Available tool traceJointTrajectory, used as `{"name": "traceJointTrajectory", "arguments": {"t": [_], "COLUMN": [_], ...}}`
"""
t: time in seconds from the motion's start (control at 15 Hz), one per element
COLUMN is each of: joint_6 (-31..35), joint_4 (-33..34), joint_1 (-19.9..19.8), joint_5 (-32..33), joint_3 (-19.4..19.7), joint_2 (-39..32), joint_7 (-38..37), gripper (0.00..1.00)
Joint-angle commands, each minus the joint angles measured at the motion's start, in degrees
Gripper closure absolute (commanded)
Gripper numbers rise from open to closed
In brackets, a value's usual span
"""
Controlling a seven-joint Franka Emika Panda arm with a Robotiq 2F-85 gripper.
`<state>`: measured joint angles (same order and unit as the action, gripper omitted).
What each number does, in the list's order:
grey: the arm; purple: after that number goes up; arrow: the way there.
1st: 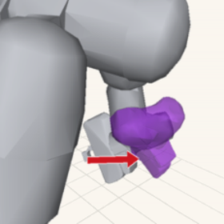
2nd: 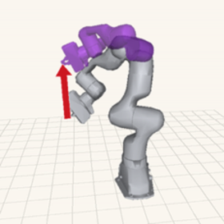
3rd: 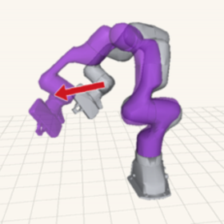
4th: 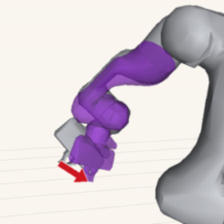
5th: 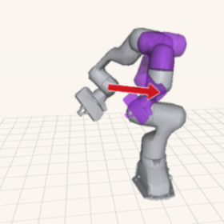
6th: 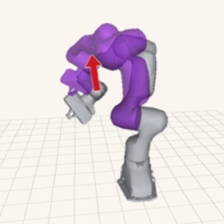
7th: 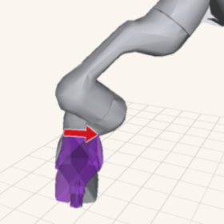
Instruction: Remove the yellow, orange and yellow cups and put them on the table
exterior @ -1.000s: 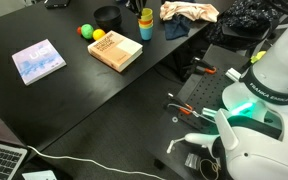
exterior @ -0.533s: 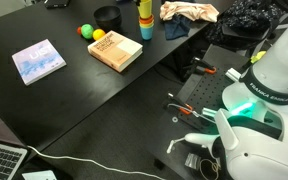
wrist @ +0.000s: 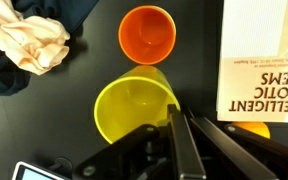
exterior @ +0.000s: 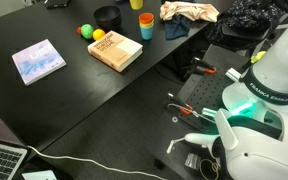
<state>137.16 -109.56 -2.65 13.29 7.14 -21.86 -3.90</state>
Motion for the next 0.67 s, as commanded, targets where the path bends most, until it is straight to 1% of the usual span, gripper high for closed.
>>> {"name": "traceJointTrajectory", "arguments": {"t": [0.0,0.4,0.6], "joint_6": [2.67,7.86,8.39], "joint_4": [3.65,7.49,8.41], "joint_1": [0.82,0.86,0.19], "joint_5": [0.91,0.35,-0.93], "joint_3": [-0.47,-0.95,-1.33], "joint_2": [-4.66,-11.87,-14.89], "joint_7": [0.36,2.87,3.84], "gripper": [0.96,0.96,0.96]}}
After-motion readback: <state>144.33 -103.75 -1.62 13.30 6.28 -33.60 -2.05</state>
